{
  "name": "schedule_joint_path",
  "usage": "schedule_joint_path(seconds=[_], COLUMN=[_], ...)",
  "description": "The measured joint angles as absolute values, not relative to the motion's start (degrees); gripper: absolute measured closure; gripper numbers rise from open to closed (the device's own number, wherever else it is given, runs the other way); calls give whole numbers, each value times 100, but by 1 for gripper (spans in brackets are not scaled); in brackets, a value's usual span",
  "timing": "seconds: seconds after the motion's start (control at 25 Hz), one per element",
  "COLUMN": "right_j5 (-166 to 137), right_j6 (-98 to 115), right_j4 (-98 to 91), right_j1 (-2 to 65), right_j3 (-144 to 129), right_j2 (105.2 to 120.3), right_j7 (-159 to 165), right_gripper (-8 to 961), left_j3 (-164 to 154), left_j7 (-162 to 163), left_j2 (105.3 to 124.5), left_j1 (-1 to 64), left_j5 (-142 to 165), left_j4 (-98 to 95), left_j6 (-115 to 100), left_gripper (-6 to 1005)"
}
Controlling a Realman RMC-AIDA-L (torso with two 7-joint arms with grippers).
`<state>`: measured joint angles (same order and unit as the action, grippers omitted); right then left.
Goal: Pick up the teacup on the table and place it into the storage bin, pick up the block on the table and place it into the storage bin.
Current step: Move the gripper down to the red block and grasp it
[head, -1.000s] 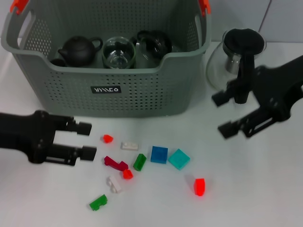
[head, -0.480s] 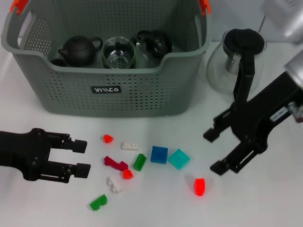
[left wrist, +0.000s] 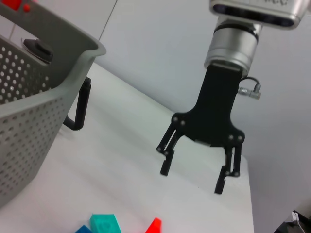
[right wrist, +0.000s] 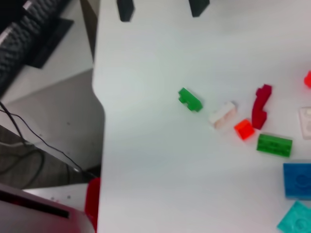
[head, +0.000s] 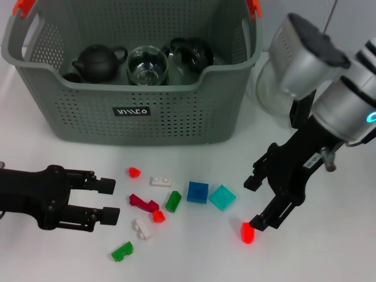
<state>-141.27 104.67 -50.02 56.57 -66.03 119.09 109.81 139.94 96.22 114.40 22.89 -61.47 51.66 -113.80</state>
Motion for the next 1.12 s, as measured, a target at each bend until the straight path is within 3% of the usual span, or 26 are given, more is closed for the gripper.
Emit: schedule_joint_path(seconds=[0.24,1.12], right_j5=[-14275,-14474], right_j6=[10277,10095], right_j4=[-4984,-4775], right_j1=[5719,5666], right_j3=[-7008,-7026], right_j2=[12011,11988], right_j7=[11186,11362], right_gripper=[76,85], left_j3=[14010,14203], left_j7=[9333,8976], left_j2=[11477,11481], left_j1=[2314,2584], left_j5=[-6194,-6173], left_j4=[5042,4903], left_j6=[-11122,-10898], left_gripper=[263,263])
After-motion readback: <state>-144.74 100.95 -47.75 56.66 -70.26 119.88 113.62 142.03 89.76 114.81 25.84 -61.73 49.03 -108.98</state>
